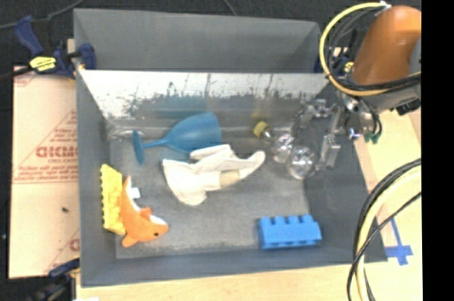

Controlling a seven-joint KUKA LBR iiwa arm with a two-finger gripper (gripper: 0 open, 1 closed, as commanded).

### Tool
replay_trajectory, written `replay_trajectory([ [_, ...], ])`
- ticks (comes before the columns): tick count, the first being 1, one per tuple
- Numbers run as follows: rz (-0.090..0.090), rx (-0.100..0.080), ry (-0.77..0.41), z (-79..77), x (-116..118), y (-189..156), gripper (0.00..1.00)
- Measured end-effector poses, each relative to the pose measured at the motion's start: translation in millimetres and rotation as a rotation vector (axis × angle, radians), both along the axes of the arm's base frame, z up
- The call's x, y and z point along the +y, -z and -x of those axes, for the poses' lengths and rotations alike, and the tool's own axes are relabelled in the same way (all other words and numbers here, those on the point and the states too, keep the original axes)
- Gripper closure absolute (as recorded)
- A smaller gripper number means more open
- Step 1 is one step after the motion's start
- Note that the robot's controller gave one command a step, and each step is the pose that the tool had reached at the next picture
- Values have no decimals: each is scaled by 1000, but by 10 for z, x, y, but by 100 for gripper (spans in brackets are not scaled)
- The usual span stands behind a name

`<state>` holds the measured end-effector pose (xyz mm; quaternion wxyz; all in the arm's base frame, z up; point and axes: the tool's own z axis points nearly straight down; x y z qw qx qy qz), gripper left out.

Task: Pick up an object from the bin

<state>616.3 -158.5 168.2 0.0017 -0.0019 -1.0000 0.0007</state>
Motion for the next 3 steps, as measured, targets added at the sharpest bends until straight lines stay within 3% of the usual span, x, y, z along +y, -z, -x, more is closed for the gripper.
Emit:
replay_trajectory([
  [1, 2, -8, -4, -18, 6, -53, 0],
  [2, 0, 3, -12, 77, 288, 750, 0],
  [3, 1, -16, 52, -204, 478, 978, 0],
])
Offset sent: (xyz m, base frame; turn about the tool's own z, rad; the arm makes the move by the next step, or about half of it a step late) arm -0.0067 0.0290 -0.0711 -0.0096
